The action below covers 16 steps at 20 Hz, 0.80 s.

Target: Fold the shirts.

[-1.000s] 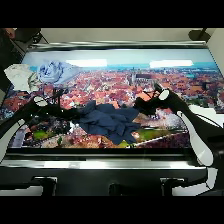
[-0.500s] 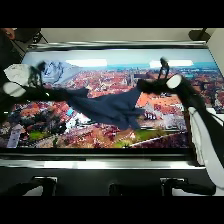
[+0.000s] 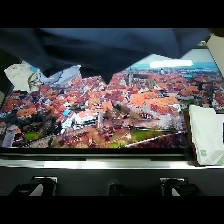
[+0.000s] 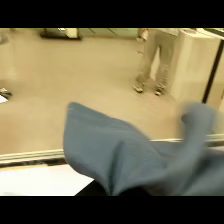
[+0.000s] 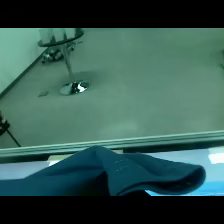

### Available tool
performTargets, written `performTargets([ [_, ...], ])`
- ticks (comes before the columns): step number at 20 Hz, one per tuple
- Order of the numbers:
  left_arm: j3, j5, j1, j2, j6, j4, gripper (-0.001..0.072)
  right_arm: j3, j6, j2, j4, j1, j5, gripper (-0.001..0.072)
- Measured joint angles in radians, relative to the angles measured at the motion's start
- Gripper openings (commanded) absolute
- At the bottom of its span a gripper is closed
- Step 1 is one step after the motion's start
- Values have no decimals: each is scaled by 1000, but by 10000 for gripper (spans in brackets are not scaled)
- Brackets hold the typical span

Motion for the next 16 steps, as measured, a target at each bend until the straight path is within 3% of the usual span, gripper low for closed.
performTargets([
  [7, 21, -8, 31, 94, -109, 195, 36, 10, 86, 153, -159, 0, 203, 42],
  [13, -142, -32, 35, 61, -125, 223, 36, -91, 91, 98, -134, 0, 742, 44],
  [16, -304, 17, 35, 6, -123, 230, 36, -291, 78, 67, -30, 0, 865, 43],
])
